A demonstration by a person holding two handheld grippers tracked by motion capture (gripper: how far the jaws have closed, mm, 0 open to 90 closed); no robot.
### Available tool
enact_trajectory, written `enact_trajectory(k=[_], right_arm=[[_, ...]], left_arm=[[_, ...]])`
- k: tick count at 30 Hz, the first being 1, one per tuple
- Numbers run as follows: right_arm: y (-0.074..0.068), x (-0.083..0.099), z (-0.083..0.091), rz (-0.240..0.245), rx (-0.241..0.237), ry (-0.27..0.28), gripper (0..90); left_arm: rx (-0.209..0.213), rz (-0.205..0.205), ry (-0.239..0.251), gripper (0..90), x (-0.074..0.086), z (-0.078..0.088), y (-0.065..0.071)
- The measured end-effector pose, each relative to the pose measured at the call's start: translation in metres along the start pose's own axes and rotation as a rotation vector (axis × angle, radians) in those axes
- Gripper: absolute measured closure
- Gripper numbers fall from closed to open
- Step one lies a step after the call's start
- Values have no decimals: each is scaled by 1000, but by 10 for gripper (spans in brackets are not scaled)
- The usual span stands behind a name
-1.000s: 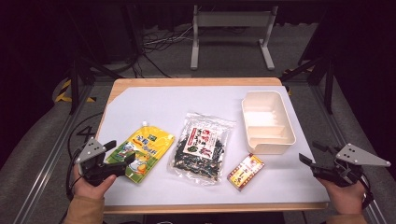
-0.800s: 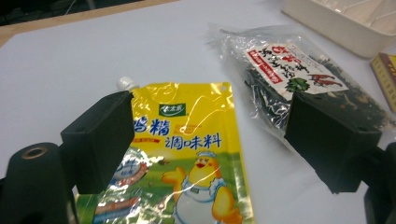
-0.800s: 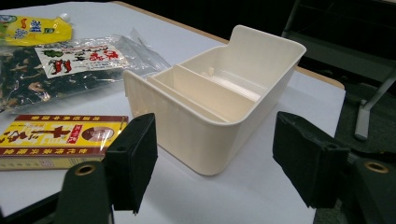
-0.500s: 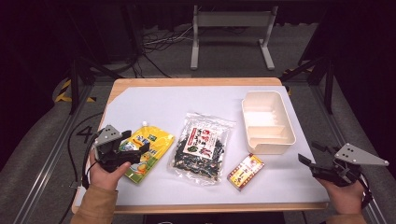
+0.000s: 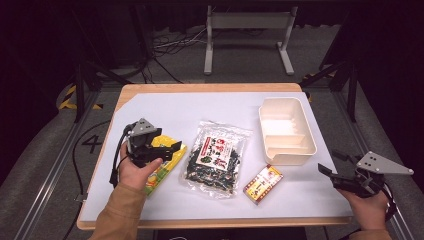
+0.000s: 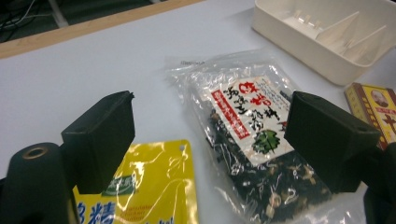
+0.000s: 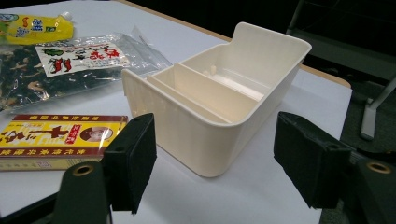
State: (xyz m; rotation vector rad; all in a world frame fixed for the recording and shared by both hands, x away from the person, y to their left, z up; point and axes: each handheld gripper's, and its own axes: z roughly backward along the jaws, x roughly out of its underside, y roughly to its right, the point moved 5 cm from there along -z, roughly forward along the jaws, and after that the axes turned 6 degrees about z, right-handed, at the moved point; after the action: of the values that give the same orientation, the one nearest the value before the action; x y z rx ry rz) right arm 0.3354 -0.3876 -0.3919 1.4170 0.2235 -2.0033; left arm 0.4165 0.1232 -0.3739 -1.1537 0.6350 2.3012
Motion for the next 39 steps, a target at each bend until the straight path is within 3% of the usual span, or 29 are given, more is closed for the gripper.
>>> enact_trajectory(k=[5, 10, 18, 22, 30, 34, 39], right_arm=[[0, 2, 2, -6, 6, -1, 296], [-4, 6, 0, -2, -5, 10, 290], [-15, 7, -5, 34, -20, -7, 308], [-18, 10, -4, 30, -32, -6, 342], [-19, 17, 1, -10, -31, -18, 359], [-20, 18, 0, -15, -35, -21, 357], [-21, 20, -2, -19, -48, -21, 351]], left_arm=[[21, -2, -22, 165, -8, -17, 5], [63, 31, -41, 161, -13, -34, 8], [56, 70, -97, 152, -18, -63, 7], [36, 65, -140, 152, -17, -81, 4], [-3, 105, -258, 168, -11, -114, -4], [4, 137, -290, 168, -10, -124, -4], [11, 154, -372, 133, -3, -134, -8]])
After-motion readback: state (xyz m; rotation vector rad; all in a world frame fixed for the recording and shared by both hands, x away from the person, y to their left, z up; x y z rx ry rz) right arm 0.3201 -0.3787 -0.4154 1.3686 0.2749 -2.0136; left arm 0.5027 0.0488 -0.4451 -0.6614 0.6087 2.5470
